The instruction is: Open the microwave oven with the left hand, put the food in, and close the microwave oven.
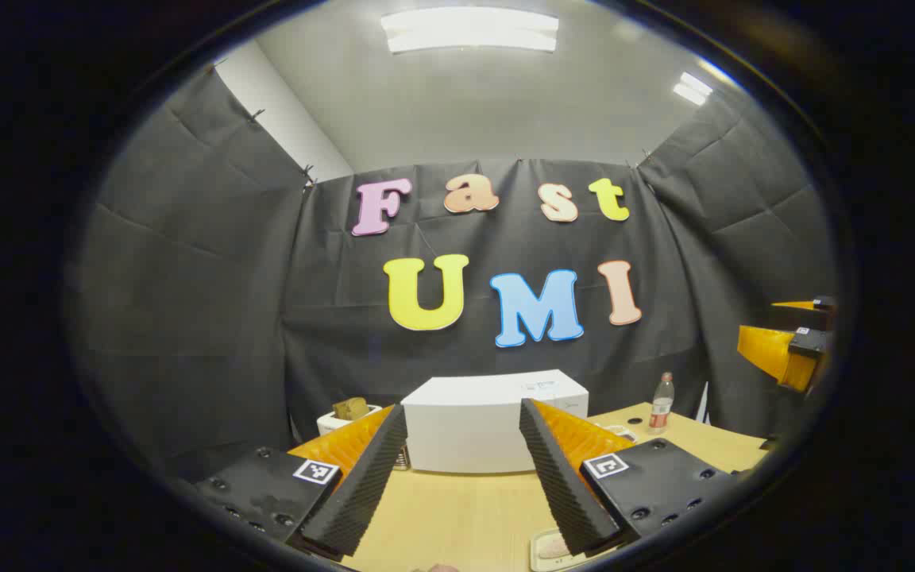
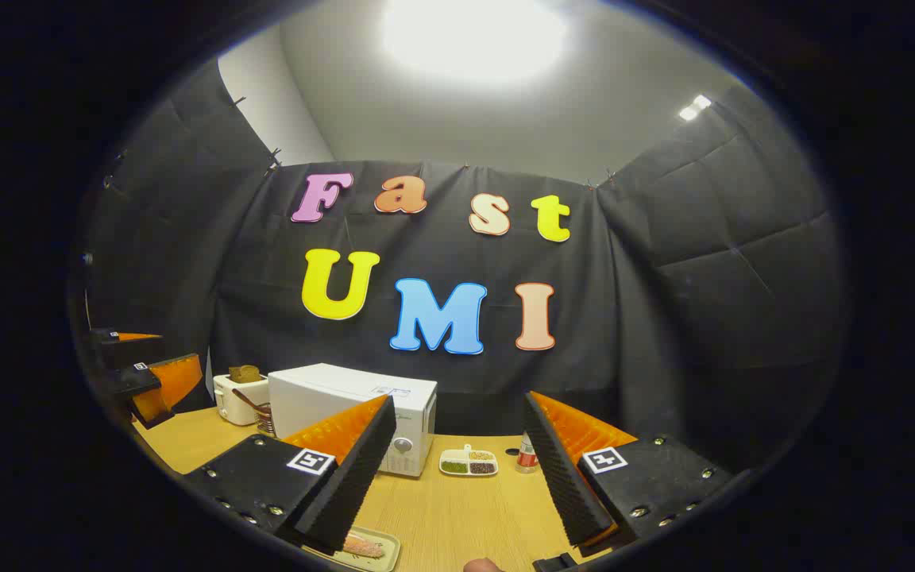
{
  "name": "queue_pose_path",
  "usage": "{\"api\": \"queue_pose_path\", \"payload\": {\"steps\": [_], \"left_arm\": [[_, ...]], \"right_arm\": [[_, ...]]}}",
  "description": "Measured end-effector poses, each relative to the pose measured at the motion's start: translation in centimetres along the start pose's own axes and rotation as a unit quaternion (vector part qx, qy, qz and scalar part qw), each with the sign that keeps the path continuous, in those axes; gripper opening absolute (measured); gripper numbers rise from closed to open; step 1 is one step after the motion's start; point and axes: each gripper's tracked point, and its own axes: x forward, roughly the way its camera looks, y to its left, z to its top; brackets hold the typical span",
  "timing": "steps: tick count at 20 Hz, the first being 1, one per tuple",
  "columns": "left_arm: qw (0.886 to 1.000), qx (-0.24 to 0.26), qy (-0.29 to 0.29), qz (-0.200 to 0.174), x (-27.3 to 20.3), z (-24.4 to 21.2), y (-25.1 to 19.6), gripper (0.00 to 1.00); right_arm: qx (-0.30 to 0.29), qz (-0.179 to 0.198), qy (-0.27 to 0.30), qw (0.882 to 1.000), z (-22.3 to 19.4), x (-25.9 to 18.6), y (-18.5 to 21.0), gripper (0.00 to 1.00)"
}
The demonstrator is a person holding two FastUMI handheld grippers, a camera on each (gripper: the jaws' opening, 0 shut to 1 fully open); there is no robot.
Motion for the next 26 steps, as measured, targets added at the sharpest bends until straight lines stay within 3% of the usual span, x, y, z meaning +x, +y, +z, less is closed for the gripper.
{"api": "queue_pose_path", "payload": {"steps": [19,26], "left_arm": [[1.0,-0.005,-0.001,0.003,0.2,0.7,-1.9,0.99],[0.999,-0.023,-0.012,0.022,2.2,1.0,-4.0,0.96]], "right_arm": [[0.008,0.009,-0.004,1.0,-0.2,0.6,-1.5,0.98],[0.008,0.04,-0.011,0.999,-0.5,-0.8,-2.2,0.98]]}}
